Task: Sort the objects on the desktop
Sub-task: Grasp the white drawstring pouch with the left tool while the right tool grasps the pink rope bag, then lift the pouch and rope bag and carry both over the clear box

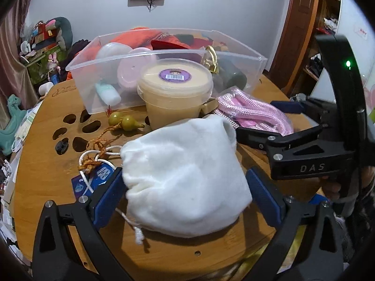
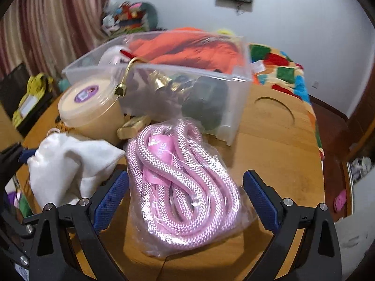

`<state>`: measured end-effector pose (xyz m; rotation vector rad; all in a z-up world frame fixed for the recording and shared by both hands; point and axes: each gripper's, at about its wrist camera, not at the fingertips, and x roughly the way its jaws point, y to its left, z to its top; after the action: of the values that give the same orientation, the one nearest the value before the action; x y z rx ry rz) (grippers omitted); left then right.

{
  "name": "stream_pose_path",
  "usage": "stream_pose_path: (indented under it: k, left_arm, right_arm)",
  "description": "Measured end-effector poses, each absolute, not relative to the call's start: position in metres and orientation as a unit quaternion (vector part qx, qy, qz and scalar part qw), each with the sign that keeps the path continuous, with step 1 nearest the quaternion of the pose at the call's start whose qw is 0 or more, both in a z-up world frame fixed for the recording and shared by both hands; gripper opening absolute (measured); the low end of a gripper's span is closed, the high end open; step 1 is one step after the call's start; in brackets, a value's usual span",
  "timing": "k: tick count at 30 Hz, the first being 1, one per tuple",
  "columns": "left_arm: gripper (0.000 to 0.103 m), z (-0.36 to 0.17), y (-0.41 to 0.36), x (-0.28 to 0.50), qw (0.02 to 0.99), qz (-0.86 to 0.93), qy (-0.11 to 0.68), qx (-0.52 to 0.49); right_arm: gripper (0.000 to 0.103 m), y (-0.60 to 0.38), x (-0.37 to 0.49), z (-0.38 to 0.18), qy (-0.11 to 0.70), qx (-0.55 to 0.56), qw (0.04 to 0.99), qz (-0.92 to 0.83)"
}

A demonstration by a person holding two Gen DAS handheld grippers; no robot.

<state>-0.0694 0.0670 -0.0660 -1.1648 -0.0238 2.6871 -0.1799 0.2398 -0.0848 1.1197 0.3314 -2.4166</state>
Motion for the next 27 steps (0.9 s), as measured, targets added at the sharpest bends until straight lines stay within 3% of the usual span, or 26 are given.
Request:
stream_pose_path:
  k: [4, 9, 12, 17, 23, 27]
  left_arm:
    - [0.101, -0.069, 0.071, -0.072, 0.097, 0.916, 0.002, -0.388]
    - [0.098, -0.07, 0.072, -0.07, 0.092, 0.921, 0.006, -0.378]
    - [0.087, -0.068, 0.067, -0.069, 0.093, 0.923, 0.002, -0.374]
    - [0.07, -0.065, 0.062, -0.066, 0.107, 0.922, -0.008, -0.372]
    - [0.054, -0.057, 0.053, -0.063, 0.116, 0.923, -0.024, -0.367]
    - [0.049, -0.052, 0.046, -0.061, 0.122, 0.922, -0.037, -0.365]
  right_arm:
    - [0.097, 0.231, -0.188, -0.088, 0.163, 0.413, 0.239, -0.864]
    - [0.095, 0.231, -0.195, -0.089, 0.16, 0.42, 0.267, -0.853]
    - [0.087, 0.235, -0.198, -0.09, 0.141, 0.43, 0.287, -0.845]
    - [0.066, 0.241, -0.186, -0.088, 0.151, 0.418, 0.305, -0.842]
    - [0.063, 0.245, -0.171, -0.086, 0.155, 0.412, 0.3, -0.846]
    - [0.061, 0.254, -0.165, -0.084, 0.133, 0.416, 0.293, -0.85]
